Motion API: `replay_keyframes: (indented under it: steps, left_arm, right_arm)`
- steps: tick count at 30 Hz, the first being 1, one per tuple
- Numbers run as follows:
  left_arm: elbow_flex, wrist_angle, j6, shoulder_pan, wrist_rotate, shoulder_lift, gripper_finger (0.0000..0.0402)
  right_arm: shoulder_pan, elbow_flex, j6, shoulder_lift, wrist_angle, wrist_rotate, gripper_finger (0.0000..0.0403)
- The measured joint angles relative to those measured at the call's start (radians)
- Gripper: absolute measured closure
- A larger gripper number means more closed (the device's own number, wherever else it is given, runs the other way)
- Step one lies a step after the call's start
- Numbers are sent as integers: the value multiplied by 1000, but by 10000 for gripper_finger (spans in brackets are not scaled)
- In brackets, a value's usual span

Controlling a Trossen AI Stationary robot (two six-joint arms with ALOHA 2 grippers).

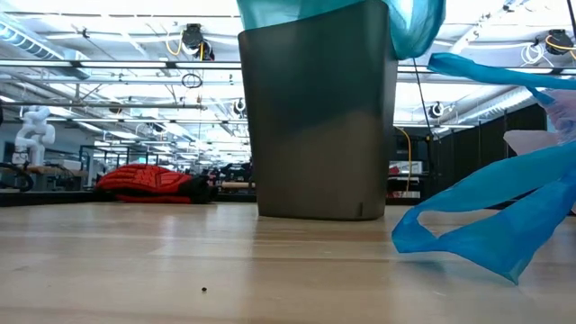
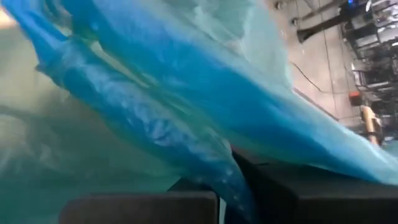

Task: Place trash/remove bag and relplace
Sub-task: Insert the blue trash bag into the black trash bin

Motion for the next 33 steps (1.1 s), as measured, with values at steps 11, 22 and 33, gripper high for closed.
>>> replay_keyframes:
  steps: [11,22,33]
  left_arm:
    - [-265,177,-100,-72,-64,-56,401]
    - [-330,316,-99,-117,-85,-60,401]
    - [-331,272,-101,-234,-222,-130,401]
  right_arm:
    - [-7,-1,-64,12,-73,236,403]
    - [-78,-2,-14,75,-160,-134,403]
    - [-170,-1,-8,222,-144,-404,403]
